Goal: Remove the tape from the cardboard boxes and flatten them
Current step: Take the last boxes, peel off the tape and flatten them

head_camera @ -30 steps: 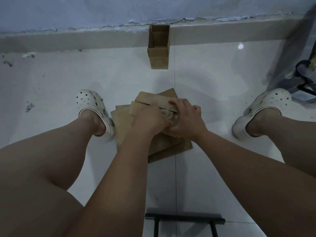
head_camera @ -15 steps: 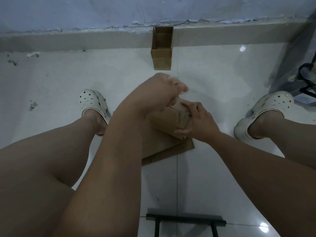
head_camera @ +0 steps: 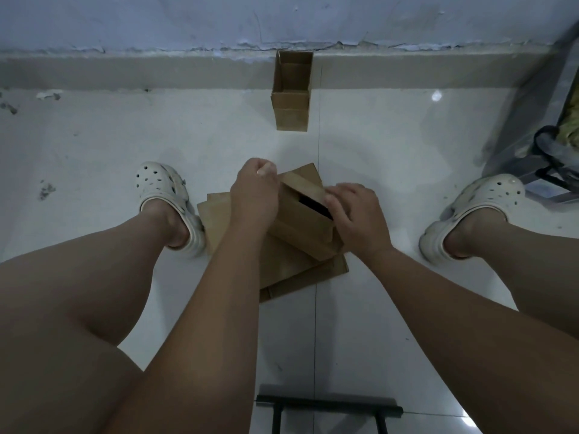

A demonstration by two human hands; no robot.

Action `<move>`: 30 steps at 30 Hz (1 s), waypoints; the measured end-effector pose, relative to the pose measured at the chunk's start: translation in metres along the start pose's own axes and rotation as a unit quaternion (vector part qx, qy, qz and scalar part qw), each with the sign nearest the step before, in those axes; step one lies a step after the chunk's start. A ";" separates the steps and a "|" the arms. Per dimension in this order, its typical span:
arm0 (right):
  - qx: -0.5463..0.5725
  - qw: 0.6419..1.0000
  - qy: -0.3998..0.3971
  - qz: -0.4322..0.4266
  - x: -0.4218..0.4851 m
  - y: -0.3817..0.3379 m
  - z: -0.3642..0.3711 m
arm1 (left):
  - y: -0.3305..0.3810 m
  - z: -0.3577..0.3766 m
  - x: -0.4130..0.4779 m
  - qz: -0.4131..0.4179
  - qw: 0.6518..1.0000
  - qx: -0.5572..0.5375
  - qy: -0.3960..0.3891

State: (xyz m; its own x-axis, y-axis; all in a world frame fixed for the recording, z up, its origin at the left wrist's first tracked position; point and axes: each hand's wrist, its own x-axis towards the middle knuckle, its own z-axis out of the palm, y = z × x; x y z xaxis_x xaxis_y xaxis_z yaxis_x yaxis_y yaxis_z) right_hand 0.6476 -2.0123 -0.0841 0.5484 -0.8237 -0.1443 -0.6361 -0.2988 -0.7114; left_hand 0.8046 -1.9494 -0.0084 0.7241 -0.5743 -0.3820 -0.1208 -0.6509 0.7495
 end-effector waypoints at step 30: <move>-0.077 0.995 -0.048 -0.046 0.022 -0.010 -0.018 | -0.028 0.017 0.001 0.014 0.996 -0.082 -0.037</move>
State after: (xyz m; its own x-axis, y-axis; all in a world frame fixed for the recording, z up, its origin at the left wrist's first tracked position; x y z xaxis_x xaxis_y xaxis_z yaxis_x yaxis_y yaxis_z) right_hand 0.6564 -2.0362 -0.0676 0.6527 -0.7419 -0.1537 -0.6522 -0.4470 -0.6123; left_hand 0.7970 -1.9396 -0.0389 0.6694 -0.6297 -0.3942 -0.0233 -0.5481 0.8361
